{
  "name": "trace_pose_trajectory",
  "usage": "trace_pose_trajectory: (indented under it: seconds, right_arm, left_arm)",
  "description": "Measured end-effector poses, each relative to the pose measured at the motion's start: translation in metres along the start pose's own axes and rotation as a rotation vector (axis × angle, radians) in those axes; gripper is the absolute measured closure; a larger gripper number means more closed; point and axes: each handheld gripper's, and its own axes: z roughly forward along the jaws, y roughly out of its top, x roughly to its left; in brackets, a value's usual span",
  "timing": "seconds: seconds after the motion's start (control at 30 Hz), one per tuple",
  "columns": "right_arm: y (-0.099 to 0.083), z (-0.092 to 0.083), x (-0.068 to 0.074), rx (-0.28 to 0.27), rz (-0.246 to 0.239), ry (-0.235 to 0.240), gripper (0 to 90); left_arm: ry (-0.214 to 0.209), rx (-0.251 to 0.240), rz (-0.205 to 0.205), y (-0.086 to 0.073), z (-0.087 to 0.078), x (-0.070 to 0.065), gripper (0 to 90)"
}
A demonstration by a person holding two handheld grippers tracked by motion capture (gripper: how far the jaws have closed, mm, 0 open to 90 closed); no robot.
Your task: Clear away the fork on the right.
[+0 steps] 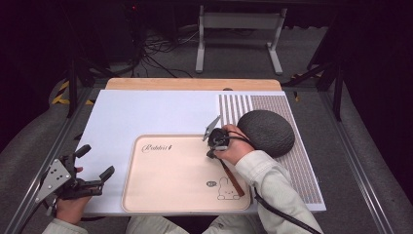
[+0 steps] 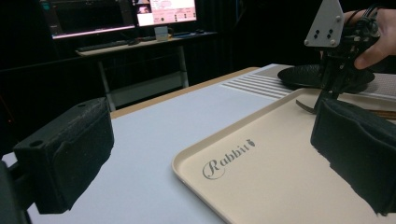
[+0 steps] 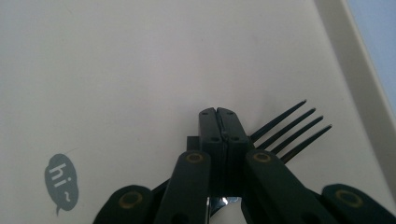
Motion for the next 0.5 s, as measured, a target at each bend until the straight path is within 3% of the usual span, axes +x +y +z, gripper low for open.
trace_pose_trajectory:
  seconds: [0.5]
  right_arm:
    - [-0.0016,0.0027,-0.0035,0.01,0.018,-0.014,90.0]
  left_arm:
    - [0.003,0.001,0.001,0.0002,-0.0002,-0.0001,0.1]
